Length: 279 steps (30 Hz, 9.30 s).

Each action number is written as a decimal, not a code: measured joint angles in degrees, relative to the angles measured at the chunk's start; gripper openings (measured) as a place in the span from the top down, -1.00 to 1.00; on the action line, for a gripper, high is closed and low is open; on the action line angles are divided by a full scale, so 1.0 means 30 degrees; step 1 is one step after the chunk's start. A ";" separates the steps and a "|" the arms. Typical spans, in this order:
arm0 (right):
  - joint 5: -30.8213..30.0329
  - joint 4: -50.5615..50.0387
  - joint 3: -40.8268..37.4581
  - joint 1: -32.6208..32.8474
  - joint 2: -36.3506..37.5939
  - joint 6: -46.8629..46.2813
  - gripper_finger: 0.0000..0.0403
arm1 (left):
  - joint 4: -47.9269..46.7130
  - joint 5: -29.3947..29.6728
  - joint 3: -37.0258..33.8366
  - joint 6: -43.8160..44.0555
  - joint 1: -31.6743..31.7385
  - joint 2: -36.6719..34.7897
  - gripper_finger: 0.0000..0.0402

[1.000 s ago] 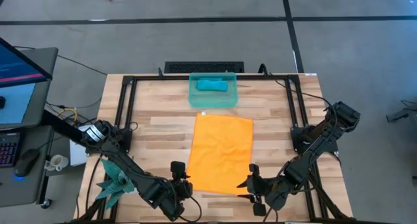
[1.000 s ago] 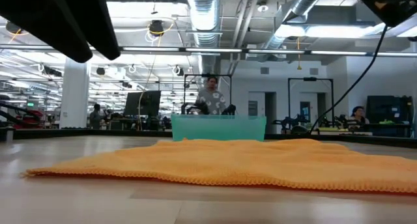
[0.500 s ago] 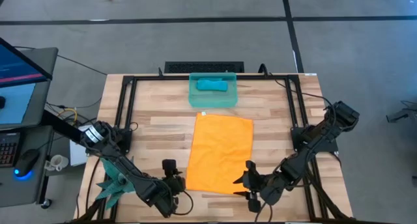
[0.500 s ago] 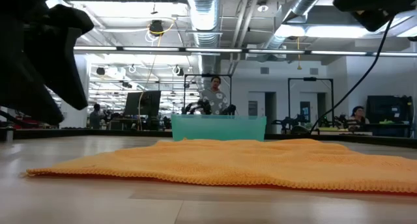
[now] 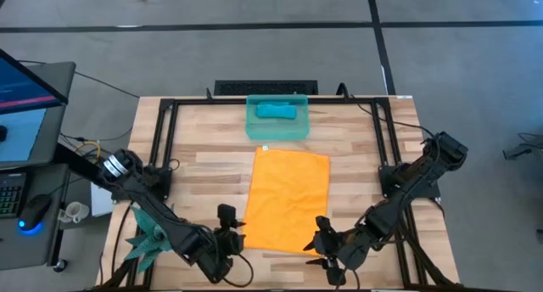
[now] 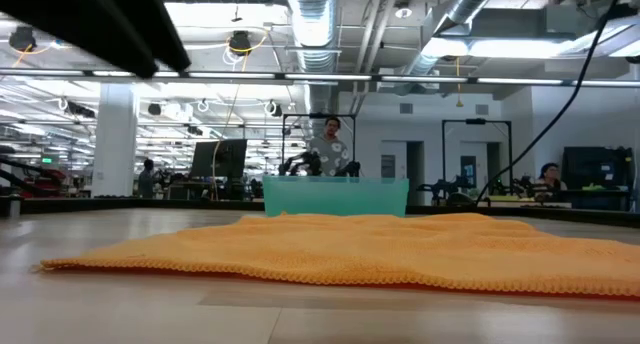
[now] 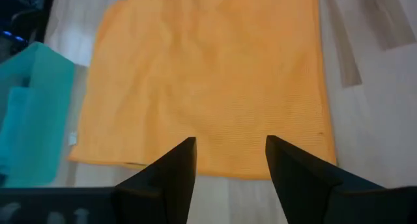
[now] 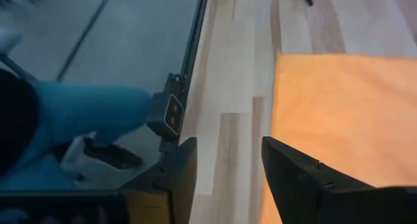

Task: Roll microfiber towels into tight, uniform cylinder then place into a basket
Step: Fold the orange microfiber cloth

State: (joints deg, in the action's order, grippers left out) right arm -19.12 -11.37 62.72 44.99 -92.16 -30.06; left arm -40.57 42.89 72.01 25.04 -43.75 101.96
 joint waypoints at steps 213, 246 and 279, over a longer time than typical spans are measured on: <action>-0.3824 -2.0501 0.4105 -0.2675 -0.6484 -1.5111 0.32 | 0.3738 -0.1644 -0.0597 0.3406 0.5328 0.1046 0.63; -0.7216 -1.8332 0.3590 -0.1049 -0.5991 -1.7996 0.71 | 1.1691 -0.6005 -0.7155 0.2605 0.9879 0.0988 0.63; -0.7217 -1.9797 0.3590 -0.0411 -0.5887 -2.2480 0.90 | 2.1957 -0.4008 -0.4856 -0.2183 0.7220 0.4896 0.63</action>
State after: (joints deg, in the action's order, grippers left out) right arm -40.77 -70.76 73.49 43.76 -109.82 -97.50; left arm 25.30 30.86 57.44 18.49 -22.09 116.65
